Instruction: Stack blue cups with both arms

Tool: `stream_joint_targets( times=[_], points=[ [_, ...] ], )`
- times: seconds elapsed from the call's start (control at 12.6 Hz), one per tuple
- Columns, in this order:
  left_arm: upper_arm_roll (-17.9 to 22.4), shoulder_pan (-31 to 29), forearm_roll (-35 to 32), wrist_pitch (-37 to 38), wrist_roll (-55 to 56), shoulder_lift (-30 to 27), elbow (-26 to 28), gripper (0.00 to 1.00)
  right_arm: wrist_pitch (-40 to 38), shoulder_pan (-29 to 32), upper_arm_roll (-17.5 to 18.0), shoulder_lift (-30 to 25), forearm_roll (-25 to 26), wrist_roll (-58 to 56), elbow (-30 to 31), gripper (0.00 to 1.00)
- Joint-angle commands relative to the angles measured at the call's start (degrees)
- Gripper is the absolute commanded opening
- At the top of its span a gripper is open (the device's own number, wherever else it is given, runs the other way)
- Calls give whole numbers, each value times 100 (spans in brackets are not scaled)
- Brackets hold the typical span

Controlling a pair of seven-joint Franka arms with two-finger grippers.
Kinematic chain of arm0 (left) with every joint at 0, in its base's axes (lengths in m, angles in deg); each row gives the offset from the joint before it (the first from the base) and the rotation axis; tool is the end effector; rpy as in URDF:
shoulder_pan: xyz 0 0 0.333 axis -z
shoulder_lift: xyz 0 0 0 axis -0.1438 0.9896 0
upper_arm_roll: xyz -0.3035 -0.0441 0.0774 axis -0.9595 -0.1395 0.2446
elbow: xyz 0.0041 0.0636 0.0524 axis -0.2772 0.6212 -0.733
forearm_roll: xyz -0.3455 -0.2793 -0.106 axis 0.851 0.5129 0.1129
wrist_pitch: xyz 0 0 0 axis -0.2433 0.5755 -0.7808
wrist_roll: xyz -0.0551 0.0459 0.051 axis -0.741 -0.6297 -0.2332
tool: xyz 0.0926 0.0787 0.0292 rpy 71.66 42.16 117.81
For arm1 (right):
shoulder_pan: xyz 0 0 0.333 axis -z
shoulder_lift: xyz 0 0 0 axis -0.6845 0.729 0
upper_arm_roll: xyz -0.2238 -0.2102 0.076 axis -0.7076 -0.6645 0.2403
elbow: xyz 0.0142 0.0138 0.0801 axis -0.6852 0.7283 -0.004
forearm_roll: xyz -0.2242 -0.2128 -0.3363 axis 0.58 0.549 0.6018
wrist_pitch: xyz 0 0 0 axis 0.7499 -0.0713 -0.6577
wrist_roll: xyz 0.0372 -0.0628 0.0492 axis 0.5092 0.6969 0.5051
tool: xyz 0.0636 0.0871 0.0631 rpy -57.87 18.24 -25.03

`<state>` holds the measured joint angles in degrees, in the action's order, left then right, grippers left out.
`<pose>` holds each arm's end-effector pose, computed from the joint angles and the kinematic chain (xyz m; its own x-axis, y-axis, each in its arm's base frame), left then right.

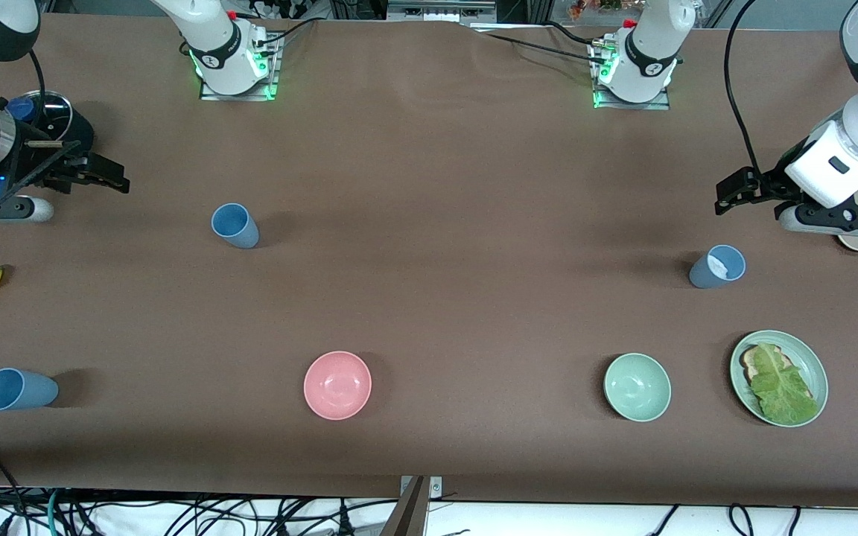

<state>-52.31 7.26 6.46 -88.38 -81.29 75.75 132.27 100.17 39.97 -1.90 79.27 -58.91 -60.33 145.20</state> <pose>0.6224 -0.0281 0.5129 0.9983 -0.0499 -0.0285 -0.0488 -0.9981 0.0379 0.6249 0.0243 0.5316 0.9895 0.0050 -0.1442 -0.0023 -0.9987 -0.0503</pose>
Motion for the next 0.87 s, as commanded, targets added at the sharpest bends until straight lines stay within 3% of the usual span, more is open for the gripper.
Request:
stream_joint_targets(
  times=[0.0,0.79],
  points=[
    [-49,-74,-123,180,17,97,-197,100,-143,86,79,17,46,27,-104,100],
    [-67,-57,-123,180,17,97,-197,100,-152,86,79,43,64,-86,-139,100]
  ],
)
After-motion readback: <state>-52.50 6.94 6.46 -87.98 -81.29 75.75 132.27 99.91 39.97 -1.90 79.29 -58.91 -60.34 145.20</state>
